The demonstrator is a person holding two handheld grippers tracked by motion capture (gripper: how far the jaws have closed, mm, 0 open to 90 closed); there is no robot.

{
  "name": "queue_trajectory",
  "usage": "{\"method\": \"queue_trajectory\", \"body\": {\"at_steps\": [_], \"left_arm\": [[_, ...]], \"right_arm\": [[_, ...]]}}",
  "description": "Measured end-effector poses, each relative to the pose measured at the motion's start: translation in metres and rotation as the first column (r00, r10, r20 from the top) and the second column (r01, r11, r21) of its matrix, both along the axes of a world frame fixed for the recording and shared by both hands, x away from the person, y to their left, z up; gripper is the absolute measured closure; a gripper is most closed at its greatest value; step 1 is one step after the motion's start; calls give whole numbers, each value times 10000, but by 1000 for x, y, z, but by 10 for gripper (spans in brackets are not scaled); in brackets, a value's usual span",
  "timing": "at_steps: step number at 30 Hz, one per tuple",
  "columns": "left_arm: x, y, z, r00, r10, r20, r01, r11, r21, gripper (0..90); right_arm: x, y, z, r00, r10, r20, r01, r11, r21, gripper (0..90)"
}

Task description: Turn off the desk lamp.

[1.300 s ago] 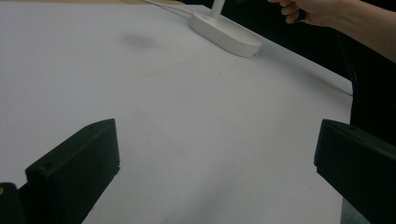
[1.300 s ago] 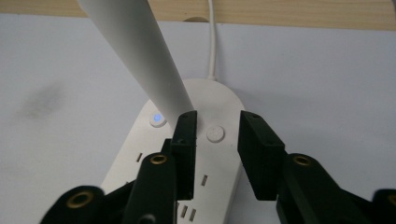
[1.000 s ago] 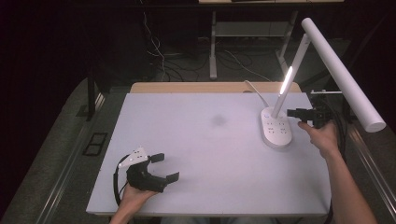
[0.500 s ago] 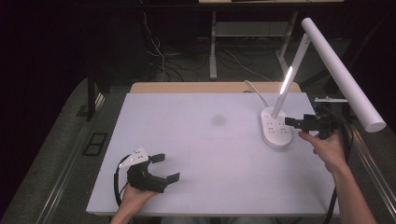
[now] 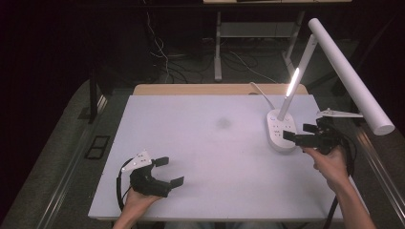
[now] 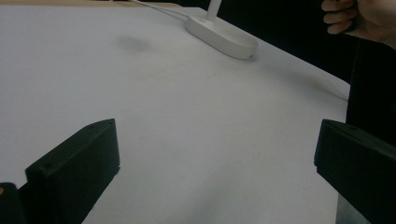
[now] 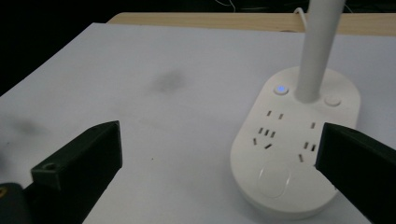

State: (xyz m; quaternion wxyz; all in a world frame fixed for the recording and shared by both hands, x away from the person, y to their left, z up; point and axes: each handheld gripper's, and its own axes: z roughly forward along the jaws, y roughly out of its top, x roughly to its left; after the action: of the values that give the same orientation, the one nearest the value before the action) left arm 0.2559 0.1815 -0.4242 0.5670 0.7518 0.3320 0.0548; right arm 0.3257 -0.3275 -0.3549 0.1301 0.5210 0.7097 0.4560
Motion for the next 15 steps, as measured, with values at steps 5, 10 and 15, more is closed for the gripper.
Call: {"method": "queue_trajectory", "body": {"at_steps": [5,10,15], "left_arm": [[0,-1,0,10000,-11,3,11,10000,17,0],[0,0,0,10000,-25,10,25,10000,9,0],[0,0,0,10000,-10,5,10,10000,46,0]], "right_arm": [[-12,7,-8,9991,408,150,-411,9989,237,5],[-26,11,-15,9979,637,138,-643,9970,442,5],[-34,12,-20,9970,755,190,-764,9957,526,6]]}}
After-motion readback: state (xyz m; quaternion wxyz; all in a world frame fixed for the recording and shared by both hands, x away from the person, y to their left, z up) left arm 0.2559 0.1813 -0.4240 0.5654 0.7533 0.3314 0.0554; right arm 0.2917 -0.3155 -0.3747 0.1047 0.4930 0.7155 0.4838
